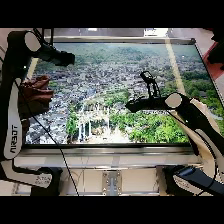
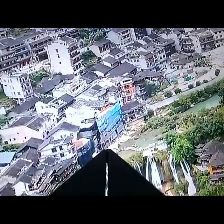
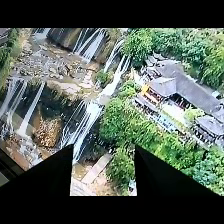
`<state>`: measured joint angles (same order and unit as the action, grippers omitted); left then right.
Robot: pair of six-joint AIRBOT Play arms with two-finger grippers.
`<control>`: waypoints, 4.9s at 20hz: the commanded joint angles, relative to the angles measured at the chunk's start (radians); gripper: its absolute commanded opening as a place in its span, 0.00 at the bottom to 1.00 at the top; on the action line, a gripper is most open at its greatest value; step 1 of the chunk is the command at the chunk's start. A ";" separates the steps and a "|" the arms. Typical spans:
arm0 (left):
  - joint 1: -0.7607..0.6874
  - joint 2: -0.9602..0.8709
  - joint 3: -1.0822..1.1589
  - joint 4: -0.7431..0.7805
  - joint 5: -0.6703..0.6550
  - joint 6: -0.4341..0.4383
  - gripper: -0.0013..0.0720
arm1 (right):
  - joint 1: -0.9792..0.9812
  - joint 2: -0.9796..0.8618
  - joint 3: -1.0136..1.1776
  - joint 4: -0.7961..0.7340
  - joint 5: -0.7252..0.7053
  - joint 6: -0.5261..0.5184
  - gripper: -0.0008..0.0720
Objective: Fold the shirts.
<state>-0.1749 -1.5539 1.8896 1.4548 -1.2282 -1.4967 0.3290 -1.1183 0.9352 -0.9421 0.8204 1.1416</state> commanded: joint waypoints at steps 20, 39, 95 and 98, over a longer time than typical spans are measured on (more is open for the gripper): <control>0.000 0.000 0.001 0.000 0.000 0.000 0.04 | 0.001 0.000 0.000 0.000 0.000 0.000 0.61; 0.002 -0.008 0.001 0.347 0.176 -0.071 0.40 | -0.001 0.000 0.000 -0.092 -0.097 -0.002 0.61; -0.768 -0.511 0.148 -0.447 0.094 0.192 0.03 | -0.469 0.100 0.247 -0.436 -0.249 0.179 0.53; -0.789 -0.514 0.154 -0.458 0.109 0.211 0.08 | -0.469 0.100 0.247 -0.428 -0.237 0.180 0.53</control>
<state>-0.9295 -2.0613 2.0388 1.0355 -1.1393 -1.3018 -0.1257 -1.0206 1.1809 -1.3746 0.5610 1.3209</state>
